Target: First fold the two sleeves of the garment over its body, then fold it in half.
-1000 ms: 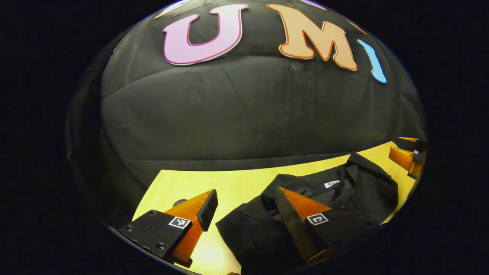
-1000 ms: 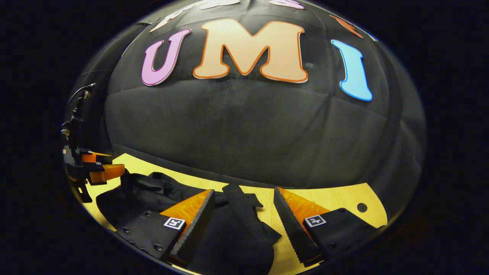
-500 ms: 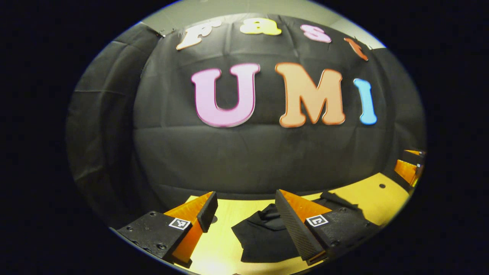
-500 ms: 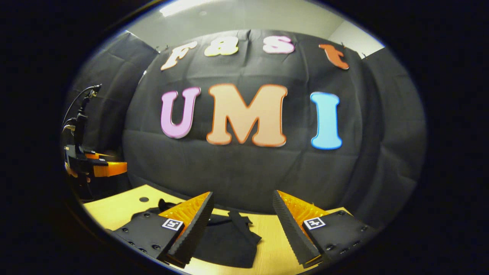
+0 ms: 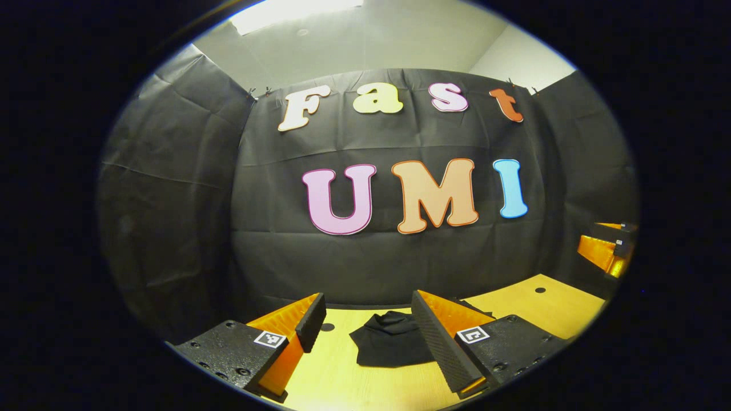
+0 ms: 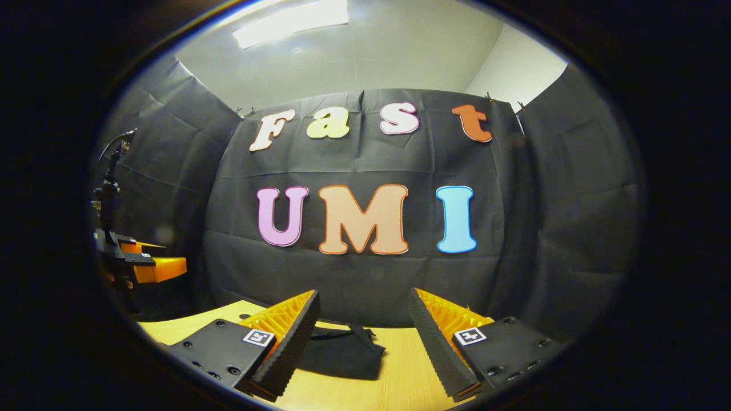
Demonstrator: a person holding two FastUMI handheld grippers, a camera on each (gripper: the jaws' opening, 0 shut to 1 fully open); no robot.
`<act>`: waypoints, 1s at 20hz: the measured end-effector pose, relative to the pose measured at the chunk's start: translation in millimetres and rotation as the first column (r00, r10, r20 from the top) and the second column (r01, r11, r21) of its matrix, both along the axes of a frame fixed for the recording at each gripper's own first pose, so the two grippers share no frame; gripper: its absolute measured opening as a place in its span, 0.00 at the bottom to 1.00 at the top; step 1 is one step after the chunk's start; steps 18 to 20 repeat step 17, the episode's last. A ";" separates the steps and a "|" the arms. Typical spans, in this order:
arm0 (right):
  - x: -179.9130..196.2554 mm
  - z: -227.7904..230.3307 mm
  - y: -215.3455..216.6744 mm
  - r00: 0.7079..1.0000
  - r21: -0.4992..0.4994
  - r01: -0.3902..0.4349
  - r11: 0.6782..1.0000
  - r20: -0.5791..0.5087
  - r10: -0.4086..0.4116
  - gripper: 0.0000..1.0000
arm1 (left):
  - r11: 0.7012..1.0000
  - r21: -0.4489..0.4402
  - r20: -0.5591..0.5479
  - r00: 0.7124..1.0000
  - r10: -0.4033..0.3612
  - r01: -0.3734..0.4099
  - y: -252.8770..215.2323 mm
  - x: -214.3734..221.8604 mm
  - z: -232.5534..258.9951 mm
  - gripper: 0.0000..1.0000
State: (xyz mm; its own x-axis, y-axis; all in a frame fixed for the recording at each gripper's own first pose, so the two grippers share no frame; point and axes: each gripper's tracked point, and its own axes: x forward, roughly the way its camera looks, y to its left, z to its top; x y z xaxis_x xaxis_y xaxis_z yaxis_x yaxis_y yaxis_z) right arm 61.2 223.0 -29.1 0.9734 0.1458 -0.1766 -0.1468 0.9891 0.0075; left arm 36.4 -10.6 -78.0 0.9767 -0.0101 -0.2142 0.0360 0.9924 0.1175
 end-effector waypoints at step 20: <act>-103.0 20.4 20.0 0.999 0.068 0.033 0.997 -0.023 -0.031 0.99 | 0.999 -0.052 0.003 1.000 -0.002 0.002 22.7 -97.6 26.4 0.93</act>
